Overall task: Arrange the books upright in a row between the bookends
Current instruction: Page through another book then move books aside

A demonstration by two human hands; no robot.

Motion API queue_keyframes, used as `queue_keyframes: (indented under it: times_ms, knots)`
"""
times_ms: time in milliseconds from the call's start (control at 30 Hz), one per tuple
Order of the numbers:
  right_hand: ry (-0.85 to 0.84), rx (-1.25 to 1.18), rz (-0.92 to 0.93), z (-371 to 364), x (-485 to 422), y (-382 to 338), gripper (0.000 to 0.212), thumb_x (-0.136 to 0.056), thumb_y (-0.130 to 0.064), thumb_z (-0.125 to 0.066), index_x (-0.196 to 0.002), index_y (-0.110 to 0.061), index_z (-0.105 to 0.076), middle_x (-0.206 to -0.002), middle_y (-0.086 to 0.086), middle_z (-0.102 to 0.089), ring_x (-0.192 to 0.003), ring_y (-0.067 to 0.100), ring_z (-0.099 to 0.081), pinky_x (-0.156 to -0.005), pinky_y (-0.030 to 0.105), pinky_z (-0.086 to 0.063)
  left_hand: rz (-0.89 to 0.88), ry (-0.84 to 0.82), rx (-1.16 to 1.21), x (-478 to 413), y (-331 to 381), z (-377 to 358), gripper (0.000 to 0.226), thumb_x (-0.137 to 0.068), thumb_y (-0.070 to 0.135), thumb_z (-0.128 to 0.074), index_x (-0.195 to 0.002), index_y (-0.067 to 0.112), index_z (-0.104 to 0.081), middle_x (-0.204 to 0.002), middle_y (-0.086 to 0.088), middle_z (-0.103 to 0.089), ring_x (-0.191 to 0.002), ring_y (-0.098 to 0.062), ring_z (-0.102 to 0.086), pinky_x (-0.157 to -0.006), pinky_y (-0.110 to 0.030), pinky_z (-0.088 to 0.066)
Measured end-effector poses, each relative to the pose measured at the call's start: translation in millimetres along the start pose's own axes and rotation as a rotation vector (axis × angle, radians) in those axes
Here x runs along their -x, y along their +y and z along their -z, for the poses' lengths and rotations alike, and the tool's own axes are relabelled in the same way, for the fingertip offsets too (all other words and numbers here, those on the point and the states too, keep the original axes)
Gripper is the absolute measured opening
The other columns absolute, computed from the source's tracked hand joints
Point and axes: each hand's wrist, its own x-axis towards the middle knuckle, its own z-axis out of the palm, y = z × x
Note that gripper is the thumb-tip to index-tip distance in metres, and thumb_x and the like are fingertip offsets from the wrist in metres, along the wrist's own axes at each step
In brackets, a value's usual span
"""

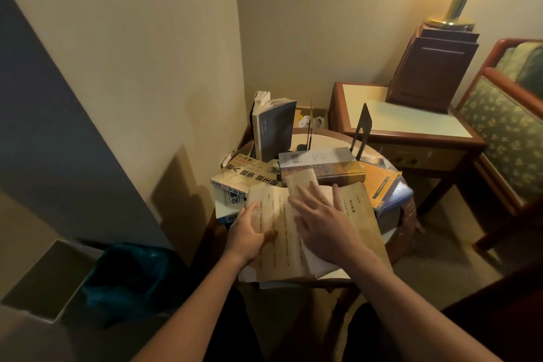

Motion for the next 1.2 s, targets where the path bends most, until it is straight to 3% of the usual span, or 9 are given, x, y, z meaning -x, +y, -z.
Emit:
queue_keyframes:
  times_ms: [100, 167, 400, 467, 567, 700, 967, 1200]
  knots:
    - [-0.097, -0.066, -0.202, -6.5, 2.2, 12.8, 0.063, -0.100, -0.052, -0.033, -0.158, -0.037, -0.011, -0.168, 0.000, 0.002, -0.152, 0.030, 0.015, -0.118, 0.062, 0.007, -0.003, 0.007, -0.023, -0.4, -3.6, -5.1, 0.087, -0.082, 0.029, -0.080, -0.154, 0.027, -0.031, -0.152, -0.002, -0.038, -0.132, -0.026, -0.045, -0.100, -0.046, -0.052]
    - [-0.189, -0.023, -0.241, -15.5, 4.9, 20.7, 0.068, -0.100, -0.058, -0.031, -0.158, -0.038, -0.003, -0.167, 0.004, 0.008, -0.151, 0.034, 0.018, -0.119, 0.061, 0.007, -0.016, 0.014, -0.039, -0.6, -4.6, -7.1, 0.085, -0.083, 0.028, -0.078, -0.154, 0.026, -0.030, -0.152, -0.003, -0.038, -0.133, -0.024, -0.046, -0.102, -0.044, -0.050]
    - [-0.336, 0.013, -0.320, -39.1, 11.0, 24.2, 0.067, -0.094, -0.074, -0.023, -0.151, -0.055, 0.005, -0.164, 0.007, 0.022, -0.148, 0.038, 0.024, -0.118, 0.061, 0.011, -0.030, 0.005, -0.073, 0.7, -10.1, -8.0, 0.074, -0.094, 0.026, -0.065, -0.155, 0.032, -0.025, -0.159, -0.003, -0.030, -0.138, -0.023, -0.042, -0.101, -0.044, -0.050]
    - [-0.336, 0.022, -0.320, -41.1, 11.3, 24.7, 0.067, -0.092, -0.076, -0.022, -0.150, -0.057, 0.006, -0.164, 0.007, 0.023, -0.147, 0.038, 0.024, -0.119, 0.062, 0.009, -0.114, 0.076, -0.225, 4.4, -10.0, -9.4, 0.070, -0.097, 0.028, -0.060, -0.156, 0.032, -0.024, -0.166, 0.002, -0.014, -0.150, -0.025, -0.022, -0.114, -0.049, -0.037]
    - [-0.343, 0.009, -0.315, -42.9, 10.5, 25.9, 0.067, -0.093, -0.076, -0.022, -0.149, -0.058, 0.009, -0.163, 0.008, 0.024, -0.147, 0.038, 0.026, -0.119, 0.063, 0.009, -0.421, 0.097, -0.551, 7.8, -7.9, -17.3, 0.059, -0.102, 0.028, -0.046, -0.155, 0.028, -0.021, -0.165, 0.006, -0.016, -0.153, -0.016, -0.007, -0.124, -0.050, -0.017]
    - [-0.335, -0.002, -0.310, -45.6, 12.1, 26.7, 0.066, -0.094, -0.075, -0.020, -0.149, -0.058, 0.011, -0.163, 0.008, 0.025, -0.146, 0.037, 0.029, -0.119, 0.062, 0.010, -0.388, -0.025, -0.823, 4.9, -4.9, -27.1, 0.053, -0.107, 0.030, -0.026, -0.158, 0.023, -0.013, -0.166, 0.007, -0.012, -0.153, -0.011, -0.003, -0.125, -0.048, -0.001]
    - [-0.326, -0.013, -0.334, -50.6, 14.0, 27.3, 0.064, -0.093, -0.076, -0.015, -0.147, -0.060, 0.014, -0.163, 0.005, 0.026, -0.145, 0.033, 0.034, -0.119, 0.059, 0.014, -0.322, -0.008, -0.798, -22.8, 5.9, -26.8, 0.056, -0.105, 0.020, -0.027, -0.158, 0.026, -0.010, -0.166, 0.010, -0.010, -0.154, -0.012, -0.003, -0.123, -0.054, 0.002]
    - [-0.302, -0.022, -0.334, -53.6, 15.5, 28.1, 0.063, -0.092, -0.077, -0.013, -0.146, -0.061, 0.015, -0.162, 0.004, 0.028, -0.144, 0.031, 0.036, -0.117, 0.056, 0.020, -0.352, 0.068, -0.702, 34.0, -13.3, -35.6, 0.054, -0.105, 0.025, -0.032, -0.157, 0.030, -0.021, -0.162, 0.015, -0.021, -0.152, -0.009, -0.011, -0.124, -0.056, -0.001]
